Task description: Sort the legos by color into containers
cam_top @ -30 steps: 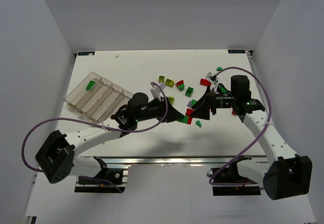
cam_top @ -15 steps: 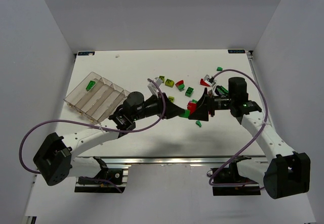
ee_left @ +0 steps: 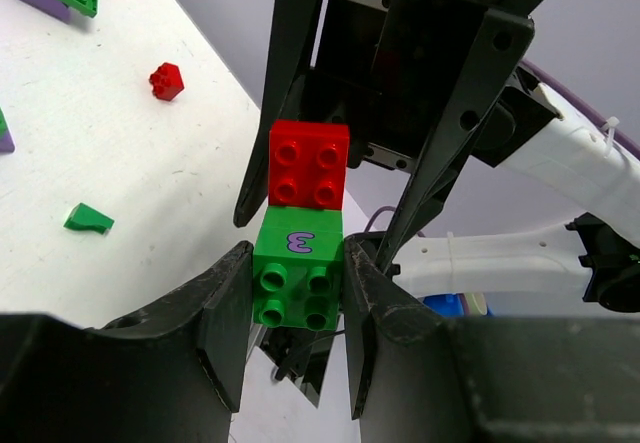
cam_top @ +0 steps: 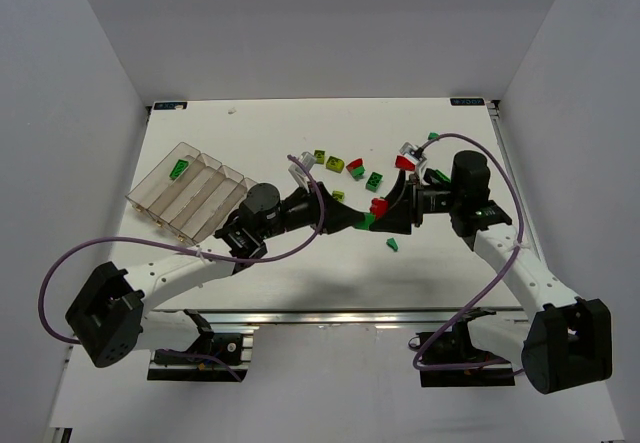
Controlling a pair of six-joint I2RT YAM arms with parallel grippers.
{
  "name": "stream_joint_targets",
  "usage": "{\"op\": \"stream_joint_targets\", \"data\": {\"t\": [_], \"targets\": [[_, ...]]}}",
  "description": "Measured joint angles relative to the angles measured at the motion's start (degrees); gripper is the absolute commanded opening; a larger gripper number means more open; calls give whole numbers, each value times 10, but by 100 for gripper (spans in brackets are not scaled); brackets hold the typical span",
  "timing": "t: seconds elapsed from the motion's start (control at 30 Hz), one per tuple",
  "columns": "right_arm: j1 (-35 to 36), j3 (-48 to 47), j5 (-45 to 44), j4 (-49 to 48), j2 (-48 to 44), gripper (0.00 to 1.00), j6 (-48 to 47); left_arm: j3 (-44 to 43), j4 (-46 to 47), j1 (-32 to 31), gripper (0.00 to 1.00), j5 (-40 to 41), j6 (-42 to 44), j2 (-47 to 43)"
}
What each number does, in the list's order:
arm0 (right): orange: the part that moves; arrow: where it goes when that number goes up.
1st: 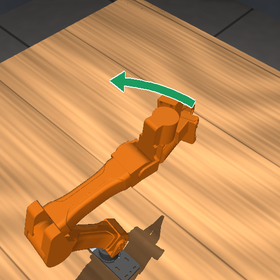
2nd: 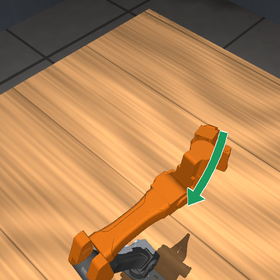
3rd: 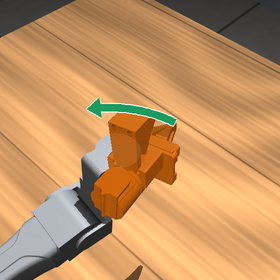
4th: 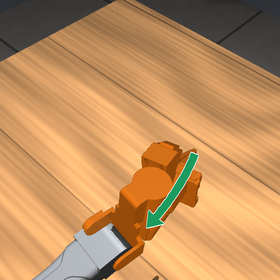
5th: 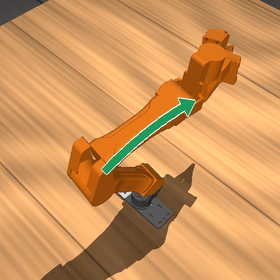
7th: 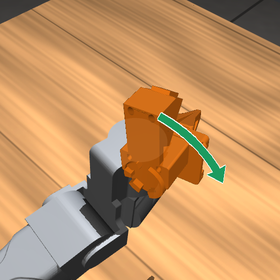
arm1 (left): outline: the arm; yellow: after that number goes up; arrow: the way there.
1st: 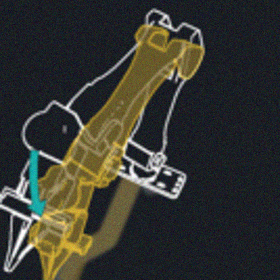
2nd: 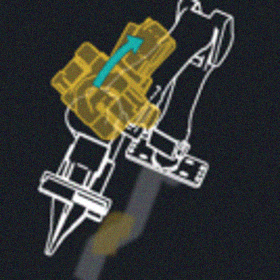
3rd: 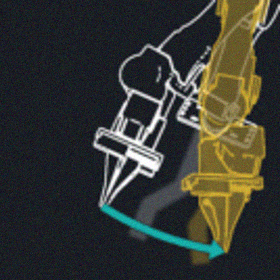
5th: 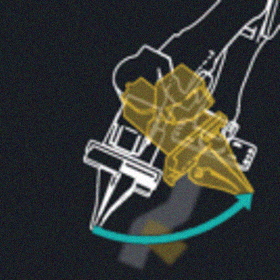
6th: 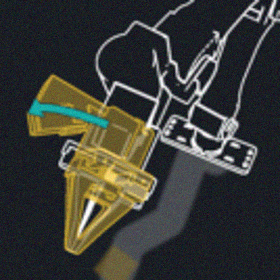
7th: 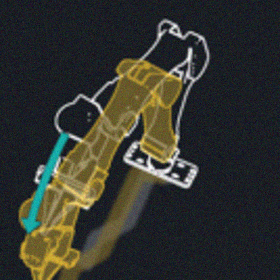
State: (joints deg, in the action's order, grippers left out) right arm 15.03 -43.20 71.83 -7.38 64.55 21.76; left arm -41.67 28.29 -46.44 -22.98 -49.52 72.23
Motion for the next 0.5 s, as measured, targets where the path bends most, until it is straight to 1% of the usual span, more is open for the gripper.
{"op": "stream_joint_targets", "data": {"t": [0.03,0.1,0.13,0.23,0.4,0.47,0.5], "targets": [[0,0,0,-11,0,65,9,1,0,0,0,0,-1,0],[0,0,0,-33,0,61,26,1,6,0,0,-2,-1,0],[0,1,0,-40,0,56,33,1,8,0,0,-2,-1,-1],[0,11,0,-67,0,50,55,1,14,1,0,-4,-2,-1],[0,35,3,-122,-2,48,110,1,12,2,0,-15,2,-1],[0,43,2,-140,-4,36,131,1,12,2,0,-19,2,0],[0,46,2,-147,-5,27,140,1,12,2,0,-20,2,0]]}}
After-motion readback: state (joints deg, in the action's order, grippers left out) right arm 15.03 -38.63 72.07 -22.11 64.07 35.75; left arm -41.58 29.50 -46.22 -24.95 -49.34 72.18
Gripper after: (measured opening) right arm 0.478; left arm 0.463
